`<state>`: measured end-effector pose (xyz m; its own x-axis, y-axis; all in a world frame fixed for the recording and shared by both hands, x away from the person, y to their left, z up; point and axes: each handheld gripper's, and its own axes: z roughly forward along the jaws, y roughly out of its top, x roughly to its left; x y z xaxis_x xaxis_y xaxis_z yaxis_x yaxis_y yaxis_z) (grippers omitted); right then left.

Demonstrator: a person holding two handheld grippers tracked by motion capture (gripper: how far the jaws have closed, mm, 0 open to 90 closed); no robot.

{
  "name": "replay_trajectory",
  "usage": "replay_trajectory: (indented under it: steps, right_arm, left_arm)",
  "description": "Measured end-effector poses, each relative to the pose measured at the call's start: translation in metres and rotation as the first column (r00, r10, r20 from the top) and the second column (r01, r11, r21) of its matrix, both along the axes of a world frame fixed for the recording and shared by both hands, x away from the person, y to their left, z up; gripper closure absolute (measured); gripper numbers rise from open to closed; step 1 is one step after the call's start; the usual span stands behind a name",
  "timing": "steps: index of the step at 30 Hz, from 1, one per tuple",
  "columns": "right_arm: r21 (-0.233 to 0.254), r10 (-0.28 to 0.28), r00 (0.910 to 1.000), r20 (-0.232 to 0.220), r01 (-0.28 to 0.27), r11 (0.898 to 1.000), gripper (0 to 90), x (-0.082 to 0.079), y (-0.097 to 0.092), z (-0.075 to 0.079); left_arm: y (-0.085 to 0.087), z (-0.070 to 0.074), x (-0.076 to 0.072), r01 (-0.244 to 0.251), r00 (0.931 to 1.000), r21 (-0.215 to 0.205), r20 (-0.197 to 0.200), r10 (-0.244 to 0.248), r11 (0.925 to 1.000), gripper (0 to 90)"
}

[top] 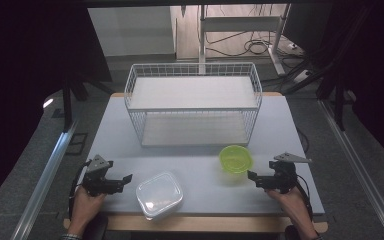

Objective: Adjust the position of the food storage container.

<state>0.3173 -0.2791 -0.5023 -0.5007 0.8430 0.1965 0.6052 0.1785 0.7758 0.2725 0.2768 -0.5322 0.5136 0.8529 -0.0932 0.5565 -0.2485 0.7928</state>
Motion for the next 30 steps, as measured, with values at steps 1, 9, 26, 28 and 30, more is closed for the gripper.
replay_trajectory:
  steps: [1,9,26,28,30]
  right_arm:
    - [-0.005,0.0,0.9999,-0.011,0.0,1.0,0.0,0.001,0.0,-0.002]
    - [0.008,0.024,0.9993,-0.027,-0.024,1.0,5.4,0.001,-0.001,0.002]
    - [-0.051,0.065,0.9977,-0.016,-0.066,0.997,20.7,0.0,0.006,0.014]
    - [-0.062,0.077,0.9969,-0.016,-0.078,0.995,25.4,0.0,0.008,0.018]
    - [-0.072,0.093,0.9956,-0.013,-0.093,0.993,30.0,0.0,0.01,0.021]
  left_arm:
    - [0.001,0.0,-0.001,0.007,1.0,-0.013,0.002,-0.007,0.9999,6.2]
    - [-0.001,0.001,-0.005,0.049,0.9986,-0.031,0.022,-0.048,0.9983,4.6]
    - [-0.003,0.0,-0.005,0.042,0.9988,0.004,0.025,-0.043,0.9991,3.9]
    - [0.0,0.001,-0.006,0.033,0.999,-0.015,0.031,-0.032,0.9993,3.8]
    - [0.001,0.001,-0.006,0.024,0.9992,-0.024,0.031,-0.024,0.9994,3.8]
